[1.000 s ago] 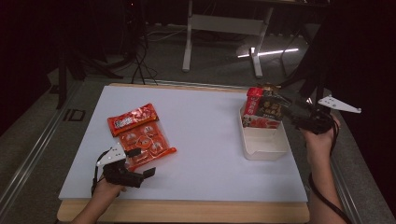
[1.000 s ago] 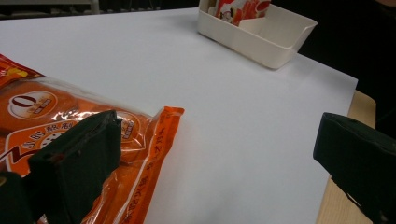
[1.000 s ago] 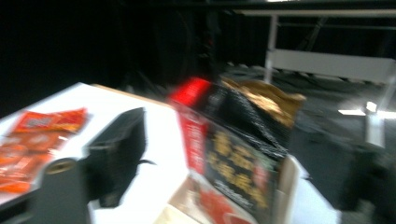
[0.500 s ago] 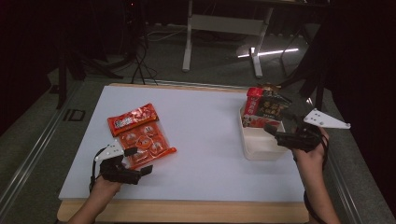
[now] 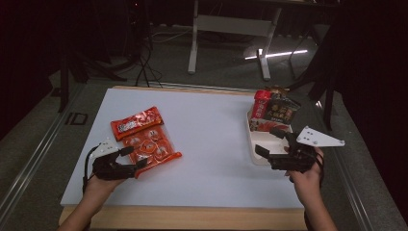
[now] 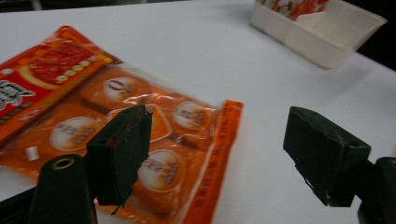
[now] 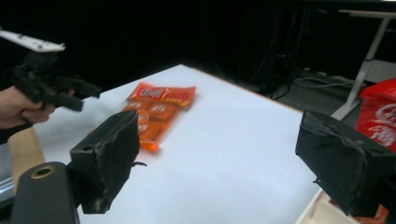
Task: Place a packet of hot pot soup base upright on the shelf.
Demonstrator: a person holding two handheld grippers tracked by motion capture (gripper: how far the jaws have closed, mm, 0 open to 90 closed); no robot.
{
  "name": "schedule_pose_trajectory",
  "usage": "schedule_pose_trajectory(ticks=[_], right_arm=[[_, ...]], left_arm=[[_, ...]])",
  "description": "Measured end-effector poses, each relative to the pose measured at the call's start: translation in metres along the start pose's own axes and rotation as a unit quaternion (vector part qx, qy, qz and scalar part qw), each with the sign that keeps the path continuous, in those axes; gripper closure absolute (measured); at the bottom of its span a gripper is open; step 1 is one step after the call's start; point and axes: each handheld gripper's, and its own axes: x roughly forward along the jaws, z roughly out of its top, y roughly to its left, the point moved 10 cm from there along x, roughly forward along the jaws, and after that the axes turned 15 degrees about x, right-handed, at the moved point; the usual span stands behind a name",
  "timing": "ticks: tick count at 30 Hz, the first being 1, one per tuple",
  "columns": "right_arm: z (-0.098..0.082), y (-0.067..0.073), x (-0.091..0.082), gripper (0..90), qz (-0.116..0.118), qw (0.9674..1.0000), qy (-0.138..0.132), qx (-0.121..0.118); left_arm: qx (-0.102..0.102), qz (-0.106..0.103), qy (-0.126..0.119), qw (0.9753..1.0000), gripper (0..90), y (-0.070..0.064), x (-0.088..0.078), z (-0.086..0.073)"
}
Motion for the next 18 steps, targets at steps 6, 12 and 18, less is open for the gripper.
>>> schedule_pose_trajectory(ticks=[6,12,18], right_arm=[[-0.010,0.012,0.000,13.3,0.020,0.9997,0.003,0.013],[-0.021,0.017,0.001,13.7,0.021,0.9996,0.008,0.015],[-0.031,0.021,0.006,13.5,0.028,0.9992,0.023,0.016]], left_arm=[[0.007,0.053,0.026,0.9982,45.8,0.021,-0.001,-0.006],[-0.002,0.096,0.058,0.9937,64.7,0.044,0.003,-0.016],[-0.013,0.119,0.100,0.9877,77.5,0.067,0.011,-0.030]])
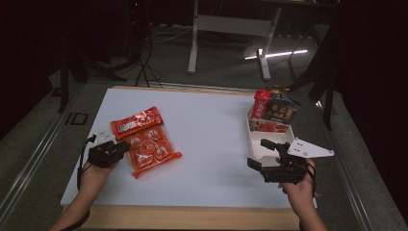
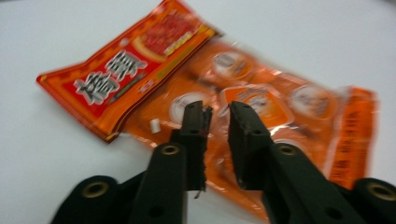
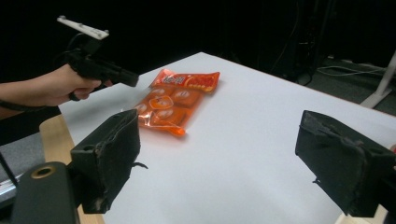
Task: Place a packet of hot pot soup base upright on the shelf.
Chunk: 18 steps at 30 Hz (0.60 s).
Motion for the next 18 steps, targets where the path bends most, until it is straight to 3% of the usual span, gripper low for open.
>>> schedule_pose_trajectory(ticks=[7,13,18], right_arm=[[-0.001,0.000,-0.003,13.7,-0.008,0.9999,-0.007,-0.004],[-0.003,0.000,-0.001,13.7,-0.010,0.9999,-0.005,-0.009],[-0.005,-0.001,0.000,13.7,-0.015,0.9998,0.001,-0.015]], left_arm=[[-0.012,0.020,0.042,0.9988,89.1,0.018,0.021,-0.013],[-0.020,0.041,0.060,0.9971,90.0,0.033,0.033,-0.015],[-0.022,0.046,0.085,0.9951,90.0,0.040,0.043,-0.022]])
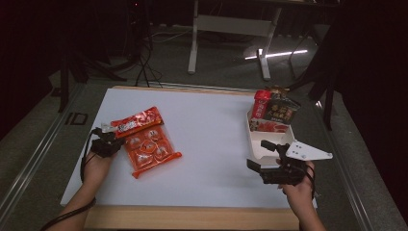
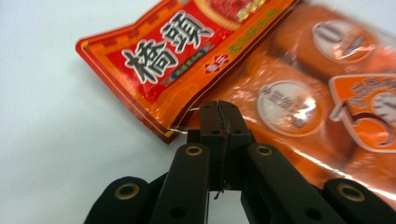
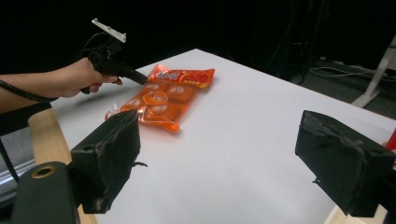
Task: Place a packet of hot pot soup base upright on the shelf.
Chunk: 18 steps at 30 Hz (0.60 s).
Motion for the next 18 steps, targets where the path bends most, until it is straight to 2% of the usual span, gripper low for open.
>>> schedule_pose_trajectory(ticks=[4,10,15,18], right_arm=[[-0.0014,0.0000,0.0016,13.7,0.000,1.0000,0.002,0.000],[-0.0034,0.0007,0.0047,13.8,0.003,1.0000,0.006,0.002],[-0.0059,0.0028,0.0073,13.9,0.004,0.9999,0.013,-0.004],[-0.0051,0.0041,0.0069,13.9,0.008,0.9999,0.012,-0.003]], left_arm=[[-0.004,-0.003,0.004,1.0000,90.0,0.0018,0.0038,-0.0001],[-0.007,-0.018,0.007,0.9998,90.0,0.0023,0.0072,0.0014],[0.004,-0.019,0.013,0.9997,90.0,0.0006,0.0101,0.0028],[0.004,-0.026,0.012,0.9996,90.0,0.0004,0.0110,0.0032]])
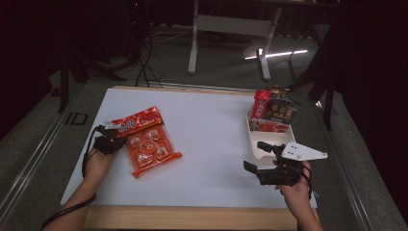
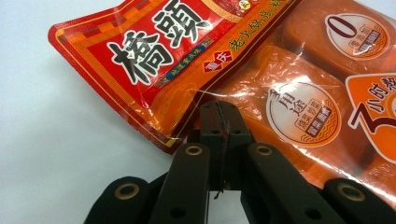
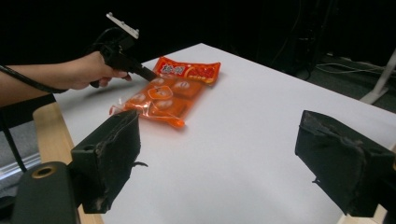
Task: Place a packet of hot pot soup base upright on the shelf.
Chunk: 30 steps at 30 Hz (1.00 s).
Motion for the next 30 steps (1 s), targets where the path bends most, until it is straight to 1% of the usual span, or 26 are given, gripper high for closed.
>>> schedule_pose_trajectory(ticks=[1,2,5,6,8,10,12,19,21,22,24,27,30], right_arm=[[0.000,0.000,0.000,13.9,0.000,1.0000,0.000,-0.001],[0.000,0.000,0.000,13.9,-0.002,1.0000,0.000,-0.002],[0.000,0.001,0.000,13.9,0.001,1.0000,0.002,-0.001],[0.000,0.001,0.000,13.9,-0.001,1.0000,0.001,-0.004],[0.000,0.002,0.000,13.9,0.002,1.0000,0.002,-0.002],[0.000,0.001,0.000,13.9,-0.001,1.0000,0.001,-0.003],[0.000,0.001,0.000,13.9,0.002,1.0000,0.000,-0.001],[-0.001,0.001,-0.001,13.9,0.000,1.0000,0.003,-0.002],[-0.002,0.001,0.000,13.9,-0.001,1.0000,0.005,-0.004],[-0.002,0.001,-0.001,13.9,-0.002,1.0000,0.005,-0.005],[-0.002,0.001,-0.001,13.9,0.000,1.0000,0.004,-0.003],[-0.002,0.001,-0.002,13.9,0.001,1.0000,0.004,-0.003],[-0.002,0.001,-0.001,13.9,0.000,1.0000,0.006,-0.005]], left_arm=[[-0.004,-0.003,-0.001,1.0000,90.0,0.000,0.001,0.001],[-0.004,-0.004,-0.001,1.0000,90.0,0.000,0.001,0.001],[0.001,-0.004,-0.001,1.0000,90.0,-0.003,0.003,0.003],[0.004,-0.006,-0.001,1.0000,90.0,-0.004,0.003,0.005],[0.007,-0.013,-0.003,0.9999,90.0,-0.007,0.005,0.008],[0.012,-0.018,-0.003,0.9997,90.0,-0.010,0.007,0.012],[0.017,-0.026,-0.006,0.9995,90.0,-0.016,0.010,0.017],[0.036,-0.048,-0.006,0.9982,90.0,-0.033,0.019,0.031],[0.042,-0.053,-0.007,0.9977,90.0,-0.039,0.021,0.035],[0.042,-0.056,-0.009,0.9975,90.0,-0.042,0.023,0.037],[0.049,-0.065,-0.010,0.9966,90.0,-0.049,0.025,0.041],[0.061,-0.077,-0.009,0.9951,90.0,-0.062,0.028,0.048],[0.077,-0.088,-0.010,0.9930,90.0,-0.077,0.031,0.055]])
